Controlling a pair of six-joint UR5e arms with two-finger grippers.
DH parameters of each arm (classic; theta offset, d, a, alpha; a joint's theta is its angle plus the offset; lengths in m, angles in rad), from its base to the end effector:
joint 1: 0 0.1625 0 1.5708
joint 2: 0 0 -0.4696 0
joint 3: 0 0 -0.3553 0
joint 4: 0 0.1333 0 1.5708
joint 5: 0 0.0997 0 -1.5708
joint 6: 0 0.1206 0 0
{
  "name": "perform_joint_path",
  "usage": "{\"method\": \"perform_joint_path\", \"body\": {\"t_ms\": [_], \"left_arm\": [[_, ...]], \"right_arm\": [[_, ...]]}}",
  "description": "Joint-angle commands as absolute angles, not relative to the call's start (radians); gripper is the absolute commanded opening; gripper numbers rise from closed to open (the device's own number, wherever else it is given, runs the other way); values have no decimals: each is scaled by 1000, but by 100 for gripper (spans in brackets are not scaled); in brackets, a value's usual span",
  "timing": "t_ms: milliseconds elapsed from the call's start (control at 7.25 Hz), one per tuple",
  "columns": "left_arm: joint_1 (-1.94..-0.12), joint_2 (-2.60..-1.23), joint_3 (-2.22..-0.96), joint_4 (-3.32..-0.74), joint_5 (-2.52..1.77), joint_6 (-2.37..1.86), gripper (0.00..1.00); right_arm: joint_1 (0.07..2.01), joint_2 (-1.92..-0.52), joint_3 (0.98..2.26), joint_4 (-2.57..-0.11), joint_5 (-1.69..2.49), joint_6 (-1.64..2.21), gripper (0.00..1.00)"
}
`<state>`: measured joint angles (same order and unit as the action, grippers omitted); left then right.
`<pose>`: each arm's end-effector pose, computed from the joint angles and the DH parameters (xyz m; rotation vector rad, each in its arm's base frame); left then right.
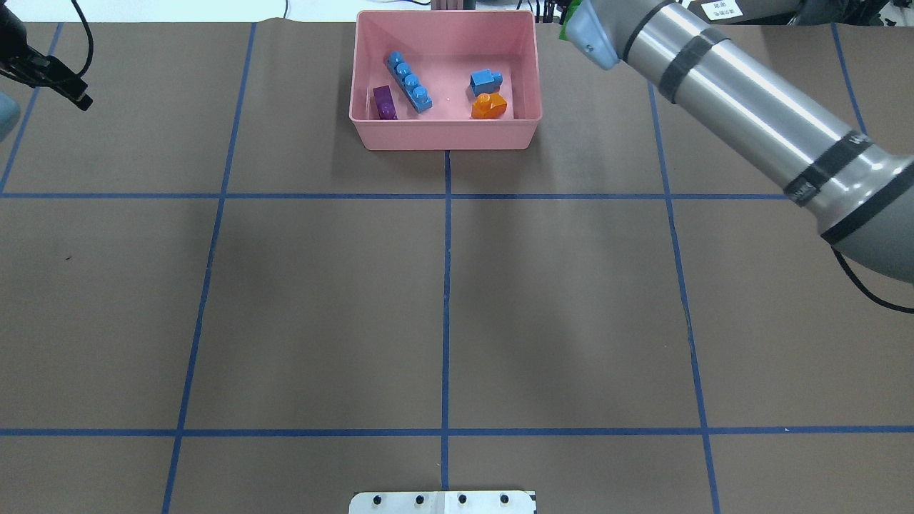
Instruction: Put all blocks into box
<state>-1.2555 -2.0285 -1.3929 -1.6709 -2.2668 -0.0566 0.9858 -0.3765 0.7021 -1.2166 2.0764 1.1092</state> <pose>0.1564 -0.6599 0.5346 0.2323 0.7471 0.3776 -0.4440 -0.8060 0.2409 0.0766 -0.8228 0.3224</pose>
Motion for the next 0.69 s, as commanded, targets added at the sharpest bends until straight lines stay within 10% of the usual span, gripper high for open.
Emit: {"method": "perform_joint_path", "body": {"t_ms": [0,138,276,552], "left_arm": [[-1241,-2031,-1393,-1672,-2267,-74,100],[-1232,-2031,-1393,-1674,-2267,-74,100],[-1230,-2031,-1393,-1674,-2267,-74,100],[-1230,-2031,-1393,-1672,-2267,-74,100]], "right_arm": [[895,-309,629,-1117,2002,1250,0],[862,-286,629,-1117,1981,1303,2],[836,-269,629,-1117,1953,1360,65],[796,-242,627,-1117,1938,1391,96]]}}
